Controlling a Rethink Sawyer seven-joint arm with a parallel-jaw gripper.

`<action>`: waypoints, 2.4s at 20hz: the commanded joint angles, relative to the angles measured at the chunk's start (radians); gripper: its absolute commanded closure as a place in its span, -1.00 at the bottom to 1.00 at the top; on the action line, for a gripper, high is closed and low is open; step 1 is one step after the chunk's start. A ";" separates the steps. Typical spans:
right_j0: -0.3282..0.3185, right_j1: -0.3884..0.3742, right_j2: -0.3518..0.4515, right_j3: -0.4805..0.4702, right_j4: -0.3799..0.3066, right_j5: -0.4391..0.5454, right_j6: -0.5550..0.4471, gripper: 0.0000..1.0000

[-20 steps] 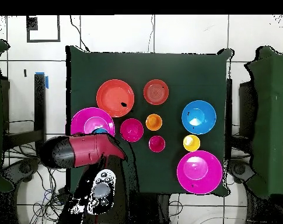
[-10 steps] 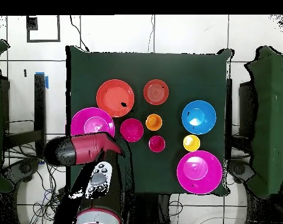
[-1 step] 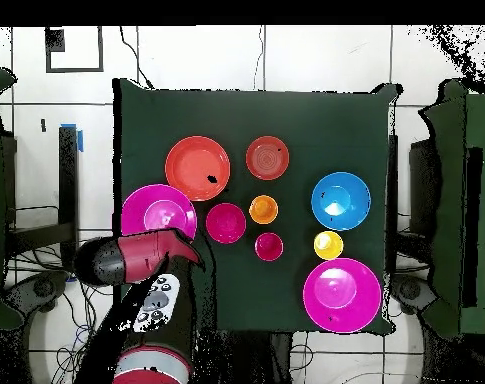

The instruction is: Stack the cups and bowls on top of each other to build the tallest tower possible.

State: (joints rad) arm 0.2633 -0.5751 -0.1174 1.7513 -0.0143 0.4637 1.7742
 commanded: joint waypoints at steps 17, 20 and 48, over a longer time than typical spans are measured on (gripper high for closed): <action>0.082 0.104 -0.005 -0.179 0.048 0.014 0.257 1.00; 0.084 0.106 -0.010 -0.187 0.050 0.024 0.254 1.00; 0.159 0.189 -0.065 -0.237 0.099 0.022 0.257 1.00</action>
State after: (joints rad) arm 0.4297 -0.4327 -0.2271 1.5632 0.0673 0.4639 1.8558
